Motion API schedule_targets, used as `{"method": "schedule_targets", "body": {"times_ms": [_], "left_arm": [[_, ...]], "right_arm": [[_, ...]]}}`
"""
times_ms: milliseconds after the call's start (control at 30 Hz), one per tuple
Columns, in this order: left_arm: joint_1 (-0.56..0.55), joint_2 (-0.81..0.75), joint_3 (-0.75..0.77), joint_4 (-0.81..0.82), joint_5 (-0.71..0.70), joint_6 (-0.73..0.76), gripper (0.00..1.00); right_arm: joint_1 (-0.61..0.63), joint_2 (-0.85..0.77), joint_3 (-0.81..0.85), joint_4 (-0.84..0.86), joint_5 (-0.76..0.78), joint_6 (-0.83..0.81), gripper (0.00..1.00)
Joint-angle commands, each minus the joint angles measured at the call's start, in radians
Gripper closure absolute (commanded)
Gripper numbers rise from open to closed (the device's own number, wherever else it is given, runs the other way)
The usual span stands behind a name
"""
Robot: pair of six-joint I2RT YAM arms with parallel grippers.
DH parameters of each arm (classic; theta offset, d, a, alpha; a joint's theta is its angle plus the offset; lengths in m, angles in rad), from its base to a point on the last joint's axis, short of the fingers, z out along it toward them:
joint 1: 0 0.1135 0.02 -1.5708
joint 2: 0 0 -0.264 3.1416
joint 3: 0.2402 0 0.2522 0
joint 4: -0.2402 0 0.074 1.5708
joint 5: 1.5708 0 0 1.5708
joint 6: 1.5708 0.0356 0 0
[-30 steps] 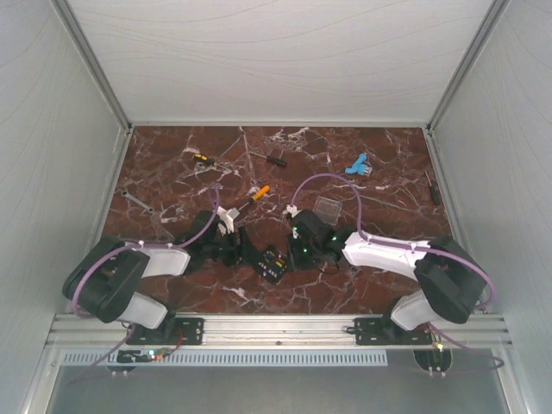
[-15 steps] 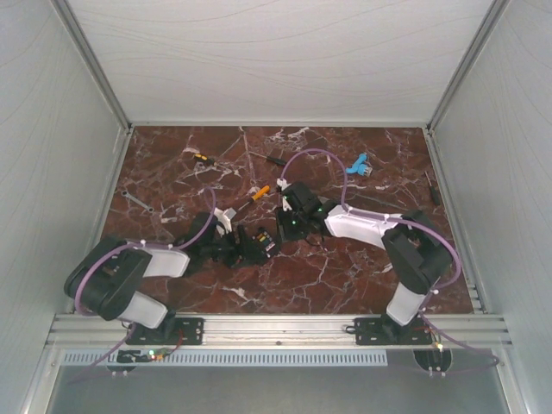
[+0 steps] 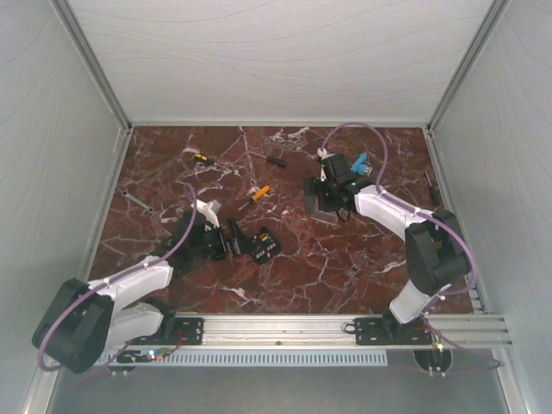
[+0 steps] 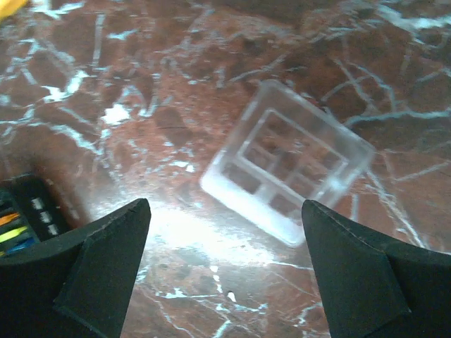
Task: Snap on the fuse box
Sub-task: Adjust the fuse box base at the center of the board, then pick up the fuse box cover from the center of the board.
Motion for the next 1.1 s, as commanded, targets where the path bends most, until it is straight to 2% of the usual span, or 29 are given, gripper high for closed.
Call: {"method": "schedule_targets", "body": {"times_ms": [0, 133, 233, 367, 600, 833, 1067], "left_arm": [[0.014, -0.102, 0.020, -0.128, -0.129, 0.095, 0.03], [0.025, -0.161, -0.023, -0.122, -0.176, 0.115, 0.01], [0.033, -0.174, -0.027, -0.126, -0.172, 0.118, 0.01], [0.034, -0.171, -0.030, -0.118, -0.160, 0.116, 0.01], [0.035, -0.152, -0.032, -0.104, -0.145, 0.114, 0.02], [0.035, -0.149, -0.034, -0.099, -0.138, 0.114, 0.03], [0.035, -0.150, -0.033, -0.093, -0.133, 0.112, 0.04]], "right_arm": [[-0.083, 0.002, -0.010, 0.011, 0.000, -0.003, 0.12], [-0.236, -0.063, -0.131, 0.146, -0.247, 0.071, 0.12], [-0.331, -0.073, -0.193, 0.239, -0.379, 0.125, 0.14], [-0.420, -0.024, -0.240, 0.358, -0.547, 0.192, 0.23], [-0.447, 0.069, -0.267, 0.449, -0.635, 0.237, 0.37], [-0.448, 0.118, -0.277, 0.514, -0.718, 0.253, 0.64], [-0.420, 0.073, -0.270, 0.534, -0.797, 0.233, 0.91]]}}
